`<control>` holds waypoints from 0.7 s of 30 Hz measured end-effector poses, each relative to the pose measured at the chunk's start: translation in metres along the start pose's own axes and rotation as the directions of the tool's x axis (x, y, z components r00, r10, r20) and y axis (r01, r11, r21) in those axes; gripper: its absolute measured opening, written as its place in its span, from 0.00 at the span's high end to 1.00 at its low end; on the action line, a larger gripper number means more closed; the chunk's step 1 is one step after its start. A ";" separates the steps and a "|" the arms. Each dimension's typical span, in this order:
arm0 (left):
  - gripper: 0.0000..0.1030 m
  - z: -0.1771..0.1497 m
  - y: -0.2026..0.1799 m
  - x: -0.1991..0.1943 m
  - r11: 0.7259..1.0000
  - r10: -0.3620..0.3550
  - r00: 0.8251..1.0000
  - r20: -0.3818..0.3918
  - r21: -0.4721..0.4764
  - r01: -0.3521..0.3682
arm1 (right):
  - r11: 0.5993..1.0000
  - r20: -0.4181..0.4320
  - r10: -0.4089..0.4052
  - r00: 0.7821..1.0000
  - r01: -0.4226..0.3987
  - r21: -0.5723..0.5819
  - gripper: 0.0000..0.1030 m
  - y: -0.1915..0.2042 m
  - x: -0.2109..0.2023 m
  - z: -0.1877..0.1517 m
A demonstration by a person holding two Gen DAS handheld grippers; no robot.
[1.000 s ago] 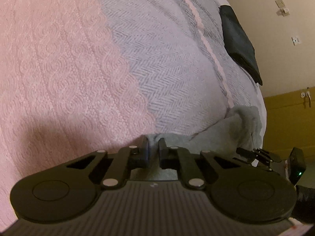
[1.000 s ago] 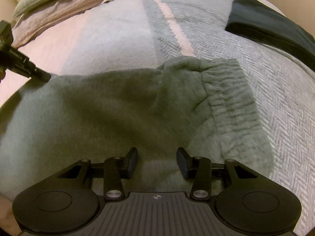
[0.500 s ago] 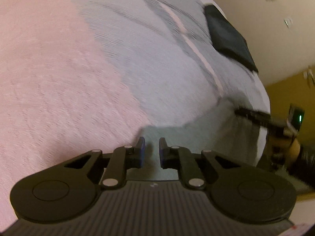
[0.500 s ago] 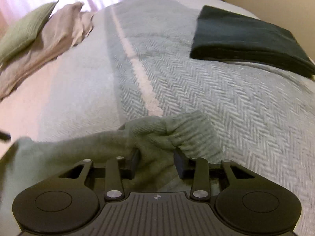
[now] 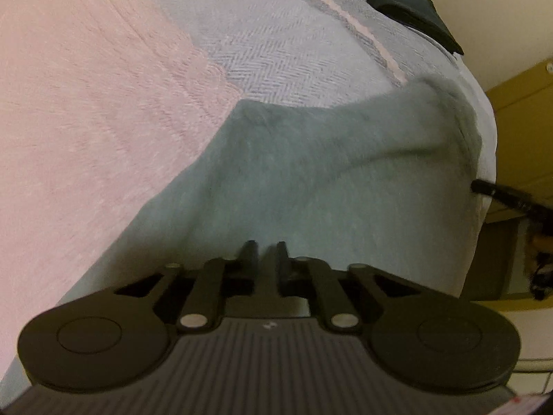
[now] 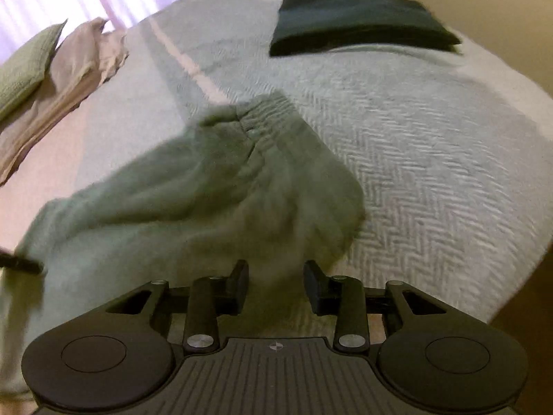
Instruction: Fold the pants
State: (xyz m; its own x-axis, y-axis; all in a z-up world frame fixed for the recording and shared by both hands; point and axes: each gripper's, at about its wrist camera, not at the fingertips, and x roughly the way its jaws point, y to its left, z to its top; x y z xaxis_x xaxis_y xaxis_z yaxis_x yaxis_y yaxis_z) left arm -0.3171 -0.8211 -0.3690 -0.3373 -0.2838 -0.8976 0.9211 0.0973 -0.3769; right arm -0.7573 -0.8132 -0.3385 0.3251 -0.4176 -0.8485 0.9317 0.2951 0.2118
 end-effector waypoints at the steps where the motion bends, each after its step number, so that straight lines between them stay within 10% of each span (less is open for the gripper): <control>1: 0.92 -0.008 0.000 -0.008 1.000 0.003 1.000 0.005 -0.006 -0.003 | 1.000 0.004 -0.002 1.000 0.002 0.021 0.63 0.006 -0.006 -0.004; 7: 0.91 -0.069 0.011 -0.069 0.997 0.059 0.997 0.040 -0.047 -0.057 | 1.000 -0.004 -0.022 1.000 0.022 -0.005 0.45 0.062 -0.029 -0.034; 21: 0.71 -0.250 0.087 -0.216 0.989 0.144 0.982 0.123 0.005 -0.146 | 0.996 0.071 -0.044 0.996 0.050 -0.074 0.39 0.265 -0.133 -0.152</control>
State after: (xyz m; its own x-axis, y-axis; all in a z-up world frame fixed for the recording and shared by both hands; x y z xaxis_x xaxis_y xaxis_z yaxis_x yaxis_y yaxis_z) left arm -0.2127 -0.5125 -0.2653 -0.1747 -0.3816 -0.9077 0.9614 0.1330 -0.2410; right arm -0.5783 -0.5493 -0.2436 0.2941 -0.4904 -0.8204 0.9322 0.3365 0.1331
